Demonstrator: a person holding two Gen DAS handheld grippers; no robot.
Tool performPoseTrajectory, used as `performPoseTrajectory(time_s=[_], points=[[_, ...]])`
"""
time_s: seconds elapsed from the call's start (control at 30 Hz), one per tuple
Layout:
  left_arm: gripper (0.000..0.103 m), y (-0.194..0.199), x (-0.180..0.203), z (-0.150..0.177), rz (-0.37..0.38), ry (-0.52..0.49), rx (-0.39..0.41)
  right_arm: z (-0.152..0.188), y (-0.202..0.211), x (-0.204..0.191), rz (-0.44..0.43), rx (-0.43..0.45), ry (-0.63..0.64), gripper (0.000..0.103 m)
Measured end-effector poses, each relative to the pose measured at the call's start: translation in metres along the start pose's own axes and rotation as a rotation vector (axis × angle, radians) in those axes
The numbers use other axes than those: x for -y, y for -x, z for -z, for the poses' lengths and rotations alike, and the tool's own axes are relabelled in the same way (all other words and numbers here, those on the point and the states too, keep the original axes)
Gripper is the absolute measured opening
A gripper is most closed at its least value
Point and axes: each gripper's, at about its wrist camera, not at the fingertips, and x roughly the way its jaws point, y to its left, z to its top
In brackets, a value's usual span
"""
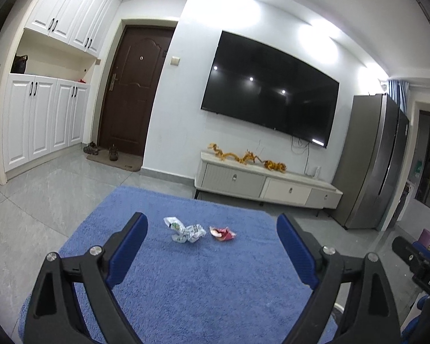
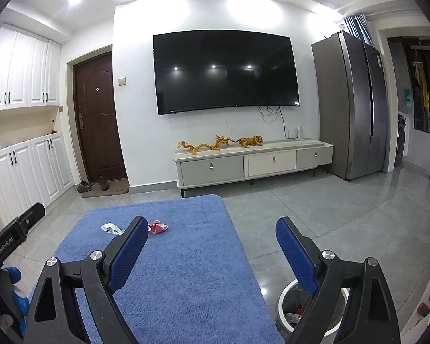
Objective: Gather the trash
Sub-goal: 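Move both tools back over the rug toward the last two wrappers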
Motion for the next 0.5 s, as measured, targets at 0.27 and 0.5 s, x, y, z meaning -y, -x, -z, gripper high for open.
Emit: performPoseTrajectory(time_s=[0.27, 0.5], points=[[0.092, -0.056, -0.021, 0.021, -0.059, 0.037, -0.126, 0.013, -0.039, 0.004, -0.007, -0.079, -0.012, 0.091], [0.092, -0.132, -0.053, 0.053, -0.123, 0.051, -0.283, 0.028, -0.102, 0.011, -0.021, -0.196, -0.023, 0.091]])
